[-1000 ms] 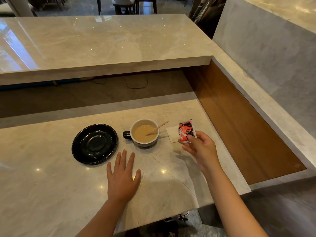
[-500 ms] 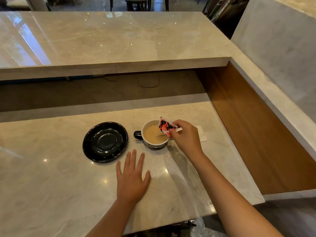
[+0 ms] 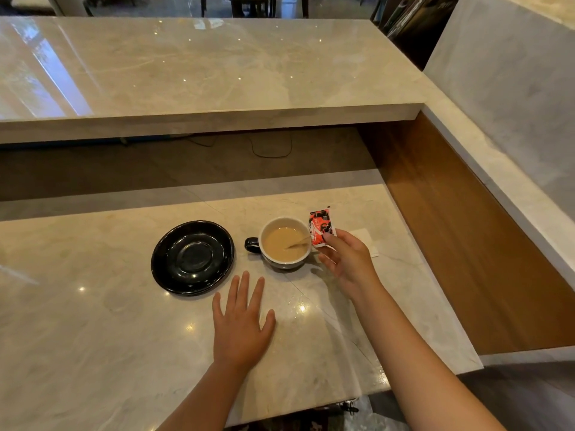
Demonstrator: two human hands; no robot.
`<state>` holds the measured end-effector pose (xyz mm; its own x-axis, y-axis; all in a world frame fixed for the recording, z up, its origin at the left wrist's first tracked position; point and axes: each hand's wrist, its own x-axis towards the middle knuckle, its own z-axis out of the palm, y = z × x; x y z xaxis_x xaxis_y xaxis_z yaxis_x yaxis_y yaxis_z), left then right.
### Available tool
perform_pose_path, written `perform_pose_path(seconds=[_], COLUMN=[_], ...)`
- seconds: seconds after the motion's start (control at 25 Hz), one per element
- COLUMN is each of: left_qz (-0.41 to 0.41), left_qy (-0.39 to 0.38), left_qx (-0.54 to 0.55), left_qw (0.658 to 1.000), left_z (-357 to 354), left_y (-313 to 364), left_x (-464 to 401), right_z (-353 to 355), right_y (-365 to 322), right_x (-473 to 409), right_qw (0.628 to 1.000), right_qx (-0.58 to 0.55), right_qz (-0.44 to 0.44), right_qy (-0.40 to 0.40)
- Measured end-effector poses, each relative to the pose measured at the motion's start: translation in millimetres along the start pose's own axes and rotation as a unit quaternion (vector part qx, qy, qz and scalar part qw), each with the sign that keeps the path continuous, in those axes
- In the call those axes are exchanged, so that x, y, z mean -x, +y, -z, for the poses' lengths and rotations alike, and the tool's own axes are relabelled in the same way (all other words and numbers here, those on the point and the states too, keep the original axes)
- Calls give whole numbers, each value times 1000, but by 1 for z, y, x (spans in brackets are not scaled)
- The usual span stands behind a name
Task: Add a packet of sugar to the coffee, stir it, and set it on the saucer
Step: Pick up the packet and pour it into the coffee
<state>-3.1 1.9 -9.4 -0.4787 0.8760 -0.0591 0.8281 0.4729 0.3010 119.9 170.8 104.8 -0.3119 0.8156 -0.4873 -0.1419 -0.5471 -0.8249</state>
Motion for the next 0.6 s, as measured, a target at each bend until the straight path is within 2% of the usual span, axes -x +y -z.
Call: perform_pose_path(seconds=[0.44, 0.6], left_qz=[-7, -8], left_qy=[7, 2], left_qx=[-2, -3], left_qw=[1000, 1000], left_z=[1, 1], left_y=[1, 0], left_x=[1, 1], right_z=[39, 80], right_y=[9, 11], right_x=[13, 17], right_qw=[995, 994], right_qx=[-58, -12], right_qz=[80, 77], right_qy=[8, 73])
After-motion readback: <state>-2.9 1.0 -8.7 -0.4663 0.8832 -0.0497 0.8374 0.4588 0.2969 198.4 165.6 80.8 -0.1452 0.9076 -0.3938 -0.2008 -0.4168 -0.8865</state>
